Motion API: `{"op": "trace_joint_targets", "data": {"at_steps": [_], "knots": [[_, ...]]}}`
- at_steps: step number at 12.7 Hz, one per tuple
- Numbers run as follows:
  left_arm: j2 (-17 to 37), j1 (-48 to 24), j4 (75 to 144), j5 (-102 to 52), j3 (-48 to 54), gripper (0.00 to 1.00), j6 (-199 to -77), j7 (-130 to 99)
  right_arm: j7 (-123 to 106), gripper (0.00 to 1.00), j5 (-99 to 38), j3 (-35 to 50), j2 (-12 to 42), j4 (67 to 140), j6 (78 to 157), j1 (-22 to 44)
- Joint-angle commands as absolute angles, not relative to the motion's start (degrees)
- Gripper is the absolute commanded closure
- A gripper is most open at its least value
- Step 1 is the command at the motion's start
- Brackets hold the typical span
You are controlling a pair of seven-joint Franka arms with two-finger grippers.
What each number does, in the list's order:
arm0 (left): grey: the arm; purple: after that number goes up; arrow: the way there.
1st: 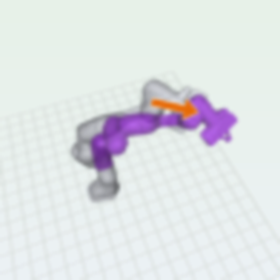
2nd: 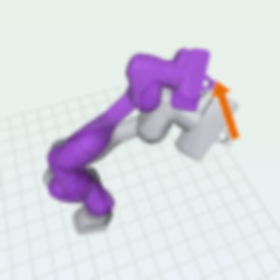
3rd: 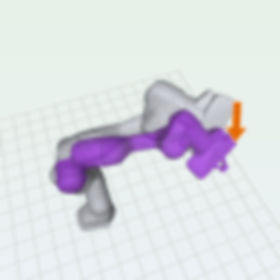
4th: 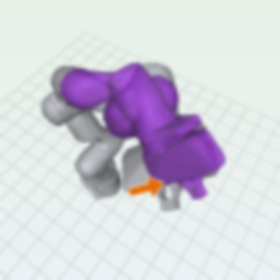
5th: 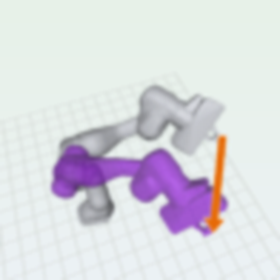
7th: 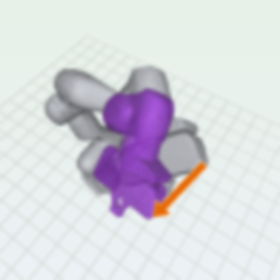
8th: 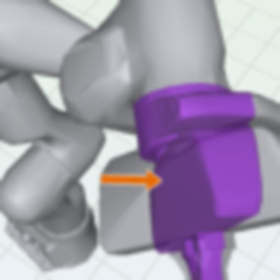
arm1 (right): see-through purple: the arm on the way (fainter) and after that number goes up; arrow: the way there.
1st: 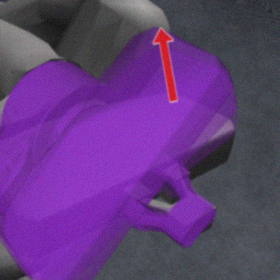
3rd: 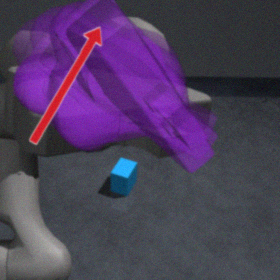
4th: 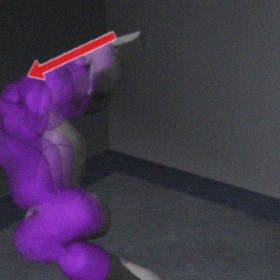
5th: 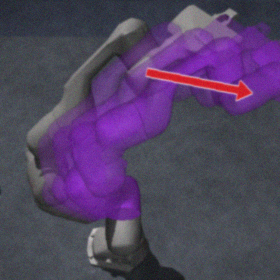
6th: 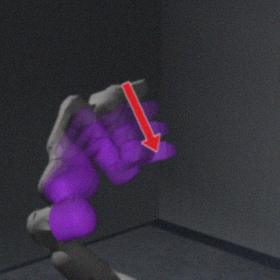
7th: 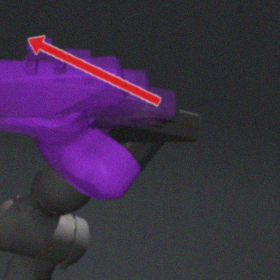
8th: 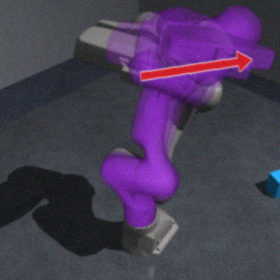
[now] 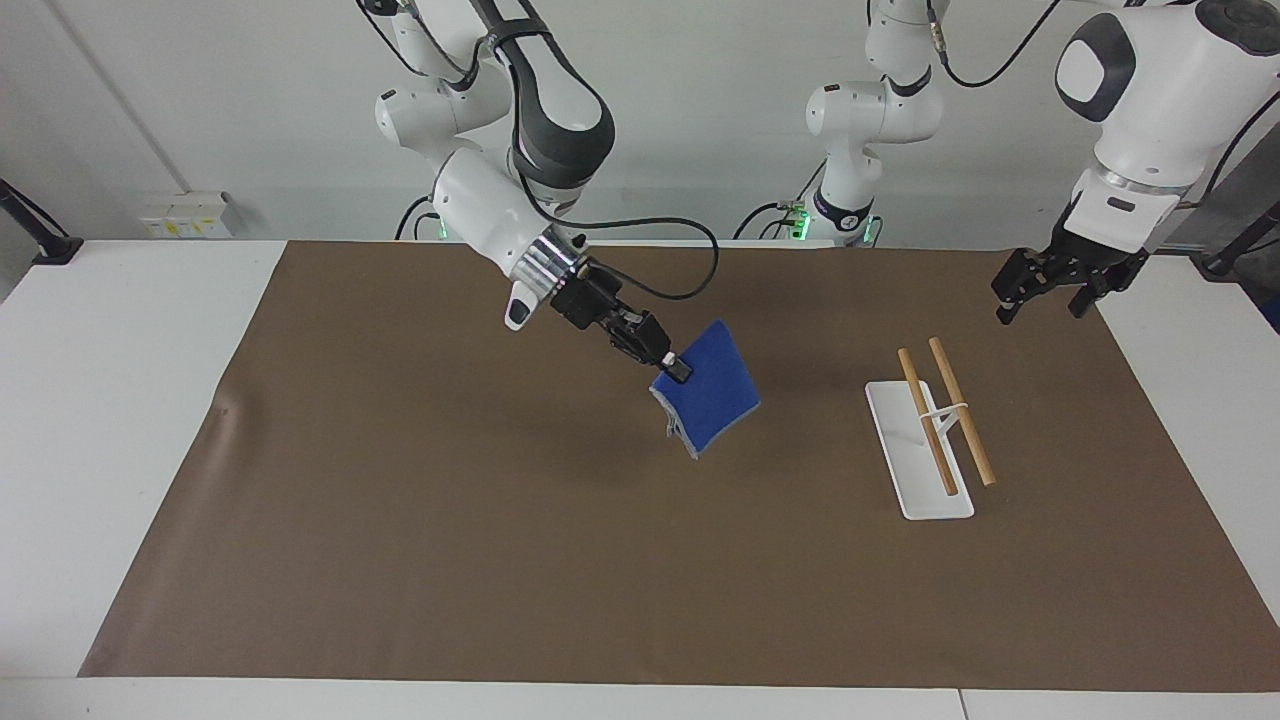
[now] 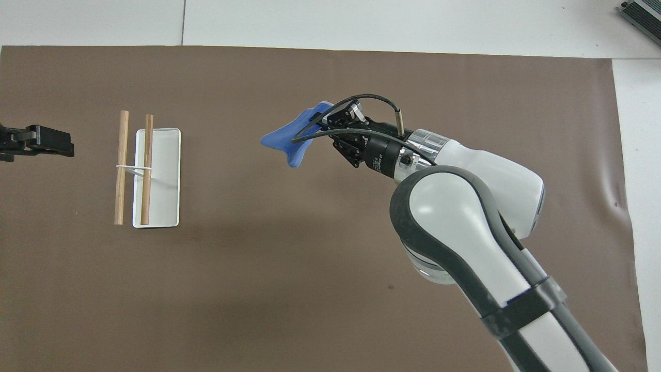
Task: Right arm passes towel to left arm to hang
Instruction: 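Lift the blue towel with the right gripper toward the tray, then carry the towel toward the left gripper while the left gripper reaches it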
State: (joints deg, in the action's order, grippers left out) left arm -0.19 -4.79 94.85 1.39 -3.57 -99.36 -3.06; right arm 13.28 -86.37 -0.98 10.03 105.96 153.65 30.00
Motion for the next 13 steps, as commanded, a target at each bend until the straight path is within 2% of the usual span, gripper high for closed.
{"op": "trace_joint_targets", "data": {"at_steps": [1,5,7,10,13], "knots": [[-2.72,-5.44,97.12,-0.59,-3.43,0.0,-98.88,-4.03,14.24,1.0,-93.84,-0.79,10.55,104.24,154.77,30.76],[-3.69,-6.41,99.21,-16.58,-2.11,0.0,-101.58,-28.25,14.24,1.0,-94.83,0.26,10.72,103.71,159.42,33.65],[-5.61,-6.42,104.3,-20.72,0.86,0.0,-108.42,-38.79,14.24,1.0,-94.83,0.26,10.9,103.71,159.87,34.36],[-7.91,-6.42,113.18,-24.25,6.57,0.0,-125.11,-58.91,14.33,1.0,-95.01,0.44,10.9,103.8,159.96,35.33],[-7.91,-6.85,115.13,-26.96,8.26,0.0,-128.4,-66.26,14.33,1.0,-96.24,0.44,10.9,103.8,160.66,35.77]]}}
